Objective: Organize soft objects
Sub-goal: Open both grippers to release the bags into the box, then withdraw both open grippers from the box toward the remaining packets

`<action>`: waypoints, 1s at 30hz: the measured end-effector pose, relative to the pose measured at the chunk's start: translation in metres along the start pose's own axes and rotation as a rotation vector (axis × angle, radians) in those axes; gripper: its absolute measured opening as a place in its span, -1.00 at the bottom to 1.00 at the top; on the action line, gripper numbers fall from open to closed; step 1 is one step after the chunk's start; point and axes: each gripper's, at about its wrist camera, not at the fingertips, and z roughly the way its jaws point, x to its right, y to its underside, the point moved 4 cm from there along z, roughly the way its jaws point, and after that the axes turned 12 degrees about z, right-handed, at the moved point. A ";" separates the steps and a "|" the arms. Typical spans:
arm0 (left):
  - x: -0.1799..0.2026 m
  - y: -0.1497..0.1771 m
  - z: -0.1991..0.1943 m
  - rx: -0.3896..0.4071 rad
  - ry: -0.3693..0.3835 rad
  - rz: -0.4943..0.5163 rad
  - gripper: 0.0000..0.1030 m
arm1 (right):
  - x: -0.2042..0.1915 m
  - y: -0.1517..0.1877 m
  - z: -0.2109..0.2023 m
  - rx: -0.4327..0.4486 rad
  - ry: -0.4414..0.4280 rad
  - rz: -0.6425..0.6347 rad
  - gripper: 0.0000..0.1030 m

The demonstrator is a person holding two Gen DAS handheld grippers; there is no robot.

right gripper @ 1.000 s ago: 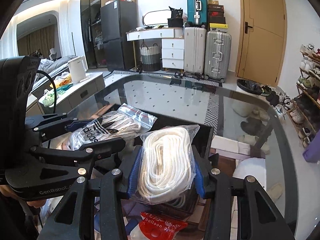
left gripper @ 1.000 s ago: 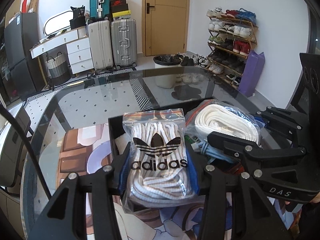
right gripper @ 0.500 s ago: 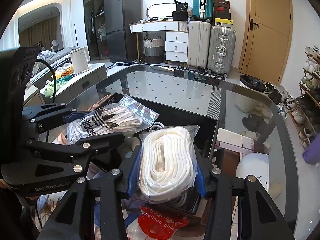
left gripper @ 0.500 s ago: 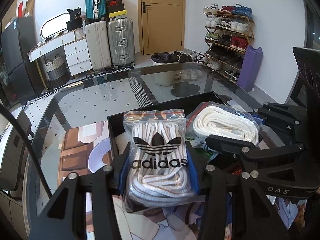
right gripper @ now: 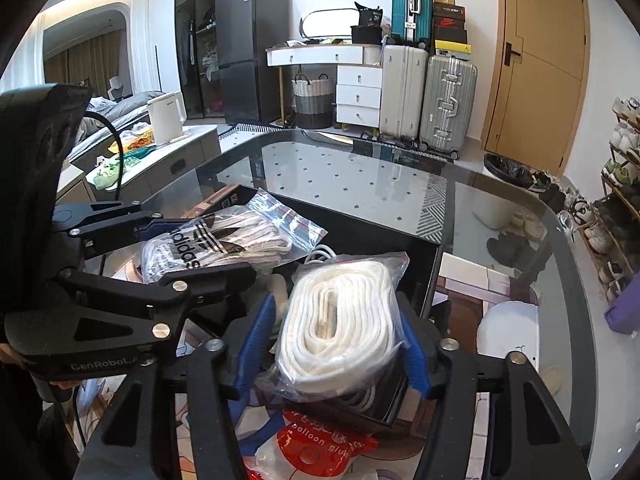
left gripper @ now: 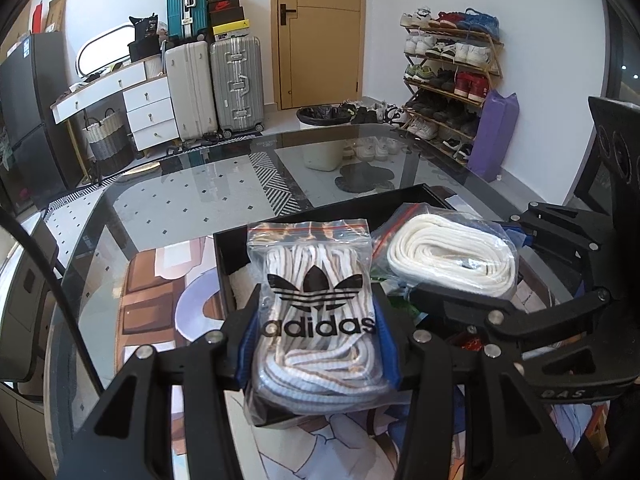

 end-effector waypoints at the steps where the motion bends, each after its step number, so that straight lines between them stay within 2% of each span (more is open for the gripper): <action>1: 0.000 0.000 -0.001 0.002 0.000 -0.002 -0.05 | 0.000 0.000 -0.003 0.015 -0.004 -0.004 0.35; 4: -0.001 0.000 -0.005 0.012 0.000 -0.016 0.05 | 0.000 -0.001 -0.013 0.057 0.003 -0.014 0.42; 6: -0.003 0.000 -0.008 0.017 -0.005 -0.025 0.19 | 0.003 -0.002 -0.020 0.075 0.003 -0.006 0.58; 8: -0.003 -0.001 -0.014 0.028 -0.005 -0.034 0.28 | 0.005 -0.002 -0.026 0.092 0.013 0.001 0.66; 10: -0.004 -0.001 -0.019 0.038 -0.006 -0.041 0.44 | 0.008 -0.002 -0.032 0.104 0.011 0.012 0.69; 12: -0.004 -0.001 -0.026 0.051 -0.010 -0.049 0.71 | 0.010 -0.001 -0.038 0.107 0.011 0.023 0.85; 14: -0.005 0.001 -0.034 0.073 -0.010 -0.058 0.77 | 0.013 0.001 -0.045 0.112 0.008 0.030 0.96; 15: -0.005 0.001 -0.039 0.082 -0.002 -0.059 0.78 | 0.013 0.002 -0.049 0.119 0.004 0.033 0.97; 18: -0.003 0.004 -0.048 0.096 0.000 -0.064 1.00 | 0.015 0.008 -0.057 0.115 -0.006 0.042 0.99; 30: 0.010 0.014 -0.068 0.116 -0.036 -0.045 1.00 | 0.013 0.034 -0.081 0.102 -0.011 0.042 0.99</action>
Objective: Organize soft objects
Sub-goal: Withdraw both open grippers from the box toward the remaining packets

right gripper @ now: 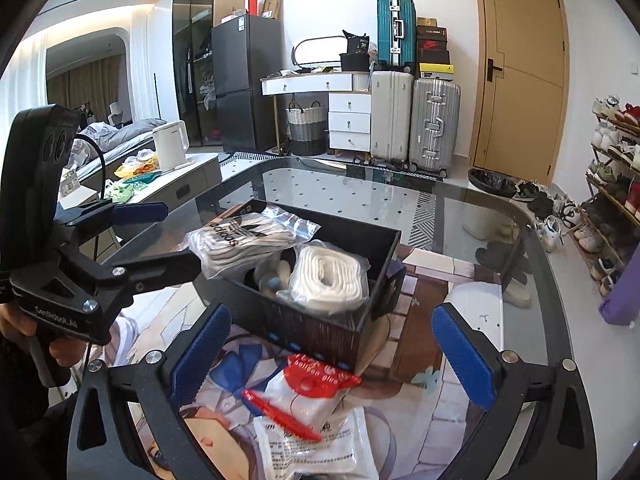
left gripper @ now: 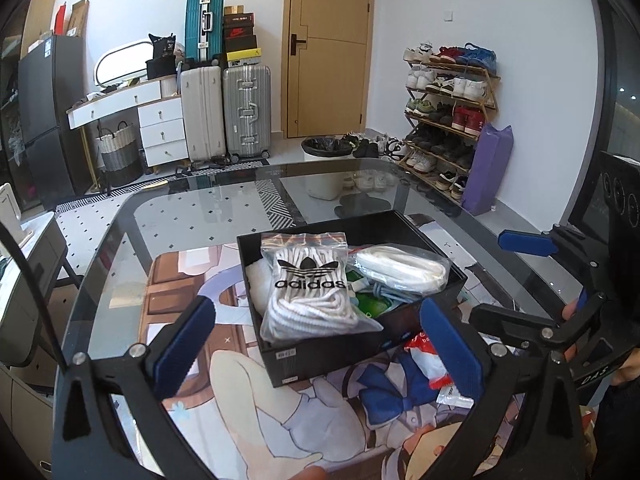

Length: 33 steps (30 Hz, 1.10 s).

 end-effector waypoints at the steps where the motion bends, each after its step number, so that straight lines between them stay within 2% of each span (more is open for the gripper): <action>1: 0.001 0.001 -0.002 0.002 -0.002 -0.001 1.00 | 0.000 0.002 -0.002 -0.001 -0.002 0.002 0.99; 20: 0.013 0.026 -0.017 -0.012 -0.028 0.021 1.00 | 0.002 0.030 -0.016 -0.071 0.006 0.012 0.99; 33: 0.023 0.031 -0.010 -0.027 -0.017 0.041 1.00 | 0.005 0.059 0.007 -0.208 0.020 -0.065 0.99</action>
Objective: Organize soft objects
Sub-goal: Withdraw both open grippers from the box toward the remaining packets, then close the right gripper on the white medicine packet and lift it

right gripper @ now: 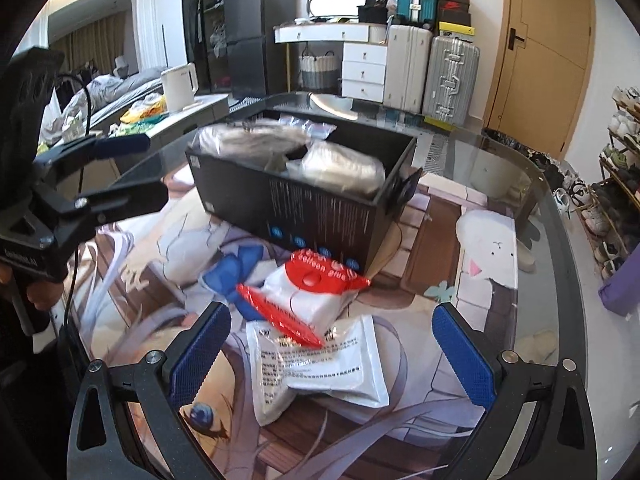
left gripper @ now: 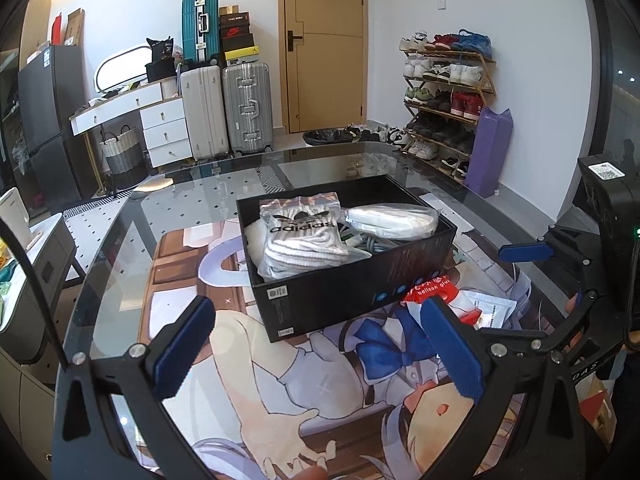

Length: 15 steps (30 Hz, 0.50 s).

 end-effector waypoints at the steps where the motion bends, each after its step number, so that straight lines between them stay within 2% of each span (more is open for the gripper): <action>1: 0.001 0.000 0.001 -0.002 0.002 -0.001 1.00 | 0.001 0.001 0.001 -0.006 -0.006 -0.002 0.99; 10: 0.010 0.005 0.007 -0.027 0.022 0.024 1.00 | 0.009 0.018 0.013 -0.100 -0.023 -0.015 0.99; 15: 0.011 0.007 0.007 -0.036 0.029 0.035 1.00 | 0.008 0.023 0.020 -0.125 -0.049 -0.002 0.99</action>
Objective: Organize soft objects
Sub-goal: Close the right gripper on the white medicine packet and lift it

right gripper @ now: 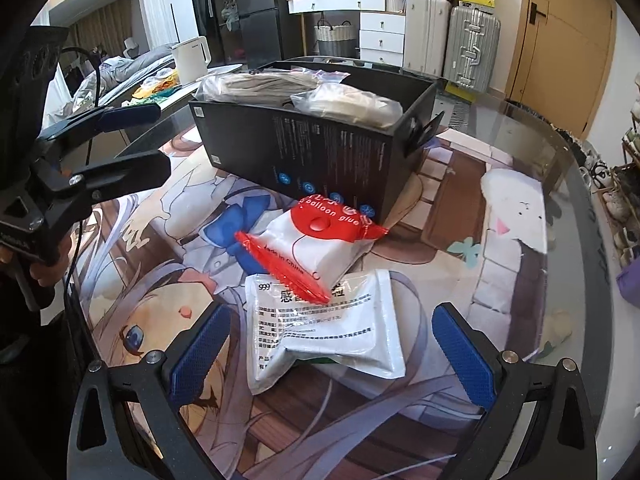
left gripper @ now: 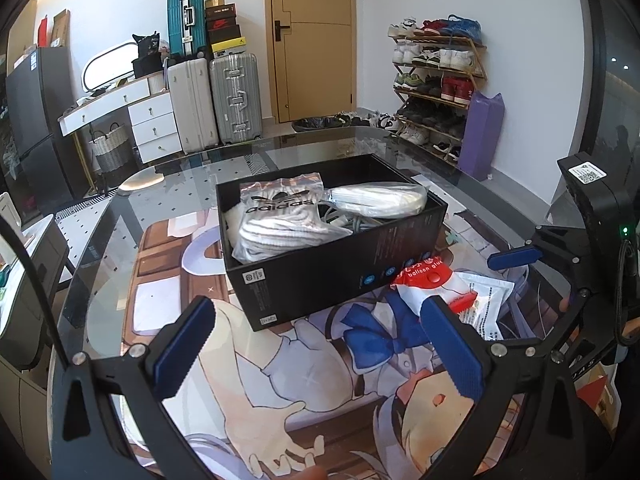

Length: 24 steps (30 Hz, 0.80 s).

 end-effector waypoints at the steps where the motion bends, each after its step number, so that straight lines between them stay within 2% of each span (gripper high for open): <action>1: 0.000 0.000 0.000 -0.001 0.001 -0.001 1.00 | 0.000 0.001 0.001 -0.008 0.000 -0.001 0.99; 7: -0.001 0.001 0.002 -0.008 0.003 -0.003 1.00 | -0.005 0.007 0.008 -0.038 -0.006 -0.019 0.99; 10: -0.001 0.002 0.003 -0.011 0.002 -0.003 1.00 | -0.006 0.008 0.010 -0.025 0.010 -0.033 0.98; 14: -0.001 0.003 0.005 -0.015 0.002 -0.004 1.00 | -0.005 0.005 0.006 -0.003 0.011 -0.024 0.59; 19: -0.001 0.004 0.006 -0.018 0.005 -0.008 1.00 | -0.006 0.006 0.003 0.002 0.003 -0.039 0.43; 21: -0.001 0.004 0.006 -0.016 0.005 -0.007 1.00 | -0.007 0.005 0.003 0.003 -0.005 -0.049 0.28; 24: 0.000 0.004 0.006 -0.015 0.006 -0.006 1.00 | -0.012 0.007 0.001 0.007 -0.016 -0.076 0.17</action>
